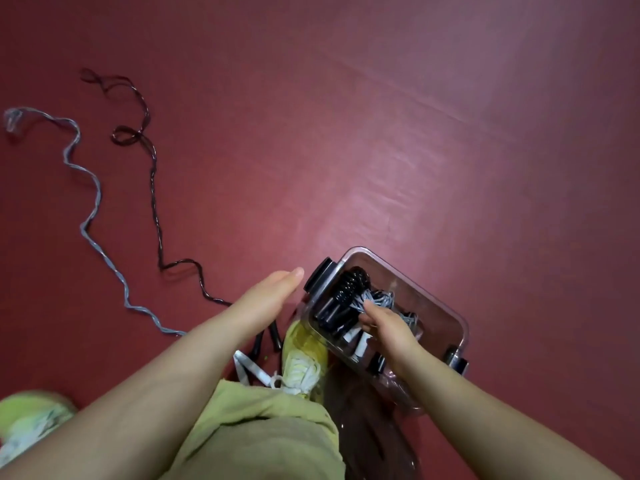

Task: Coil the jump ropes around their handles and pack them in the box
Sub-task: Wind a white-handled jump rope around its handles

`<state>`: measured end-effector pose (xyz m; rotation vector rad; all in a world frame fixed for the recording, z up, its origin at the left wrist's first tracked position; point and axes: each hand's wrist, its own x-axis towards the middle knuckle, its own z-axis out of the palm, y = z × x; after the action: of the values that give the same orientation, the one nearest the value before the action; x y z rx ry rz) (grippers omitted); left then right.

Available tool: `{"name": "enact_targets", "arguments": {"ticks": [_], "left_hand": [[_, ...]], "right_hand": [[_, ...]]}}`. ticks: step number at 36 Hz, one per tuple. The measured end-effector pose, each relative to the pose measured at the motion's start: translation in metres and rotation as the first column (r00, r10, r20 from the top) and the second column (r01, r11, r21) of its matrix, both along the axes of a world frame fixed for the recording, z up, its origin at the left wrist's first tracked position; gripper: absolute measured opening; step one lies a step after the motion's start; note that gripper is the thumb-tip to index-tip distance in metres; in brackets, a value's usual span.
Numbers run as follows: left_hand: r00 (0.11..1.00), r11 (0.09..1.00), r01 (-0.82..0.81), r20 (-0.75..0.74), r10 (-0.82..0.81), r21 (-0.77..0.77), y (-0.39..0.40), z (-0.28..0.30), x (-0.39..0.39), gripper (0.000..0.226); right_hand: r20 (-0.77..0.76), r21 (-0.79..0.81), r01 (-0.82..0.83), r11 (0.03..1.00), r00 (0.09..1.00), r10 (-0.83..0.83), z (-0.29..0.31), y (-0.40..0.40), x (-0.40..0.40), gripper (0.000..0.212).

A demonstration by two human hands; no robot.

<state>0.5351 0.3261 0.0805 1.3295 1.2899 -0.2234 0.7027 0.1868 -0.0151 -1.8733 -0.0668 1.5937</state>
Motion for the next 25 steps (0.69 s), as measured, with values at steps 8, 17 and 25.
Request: {"name": "enact_targets", "arguments": {"ticks": [8, 17, 25], "left_hand": [[0.962, 0.975, -0.210, 0.190, 0.193, 0.072, 0.013, -0.011, -0.040, 0.048], [0.843, 0.828, -0.536, 0.151, 0.516, 0.162, -0.001, -0.054, -0.171, 0.016], [0.759, 0.755, -0.651, 0.062, 0.648, 0.085, -0.042, -0.109, -0.266, 0.013]], "right_hand": [[-0.030, 0.187, -0.129, 0.974, 0.990, 0.137, 0.040, 0.075, -0.061, 0.040], [-0.100, 0.281, -0.334, 0.900, 0.922, 0.374, 0.018, 0.120, -0.178, 0.025], [-0.045, 0.137, -0.533, 0.835, 0.839, 0.543, -0.045, 0.125, -0.256, 0.027]]}}
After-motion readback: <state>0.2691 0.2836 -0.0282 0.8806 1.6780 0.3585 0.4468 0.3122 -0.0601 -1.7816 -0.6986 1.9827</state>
